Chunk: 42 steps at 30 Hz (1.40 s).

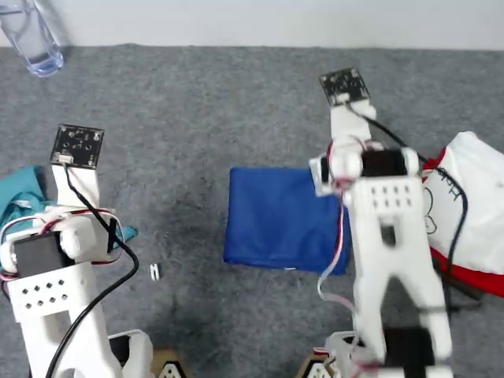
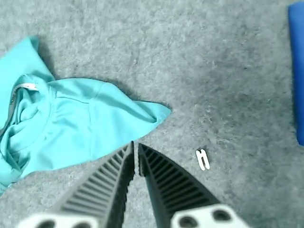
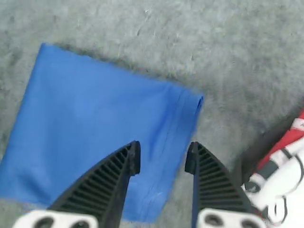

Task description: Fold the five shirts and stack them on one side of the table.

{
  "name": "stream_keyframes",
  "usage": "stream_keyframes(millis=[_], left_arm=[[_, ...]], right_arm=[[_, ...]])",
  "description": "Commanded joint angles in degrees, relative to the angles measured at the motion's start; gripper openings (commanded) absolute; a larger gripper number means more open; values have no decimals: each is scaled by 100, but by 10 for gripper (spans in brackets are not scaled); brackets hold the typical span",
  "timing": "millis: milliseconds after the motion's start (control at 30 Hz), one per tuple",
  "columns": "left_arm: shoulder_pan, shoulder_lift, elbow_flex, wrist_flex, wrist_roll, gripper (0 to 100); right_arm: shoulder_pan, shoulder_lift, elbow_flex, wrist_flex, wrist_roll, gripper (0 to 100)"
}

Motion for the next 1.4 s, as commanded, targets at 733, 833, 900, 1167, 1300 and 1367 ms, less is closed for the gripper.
stream_keyframes(millis=[733, 833, 900, 1167, 1300, 1367], left_arm=[[9, -114, 409, -114, -26, 13], [9, -123, 505, -114, -35, 13], [9, -132, 532, -114, -35, 13], [9, -132, 532, -114, -35, 14], [9, -132, 532, -114, -35, 14], [9, -132, 532, -105, -35, 14]], right_arm=[[470, 3371, -2453, -233, 35, 8], [514, 3363, -2549, -233, 44, 8], [585, 3371, -2708, -224, 79, 8], [673, 3433, -3297, -286, 923, 8], [646, 3670, -3332, -462, 1029, 9], [646, 3749, -3332, -382, 1020, 24]])
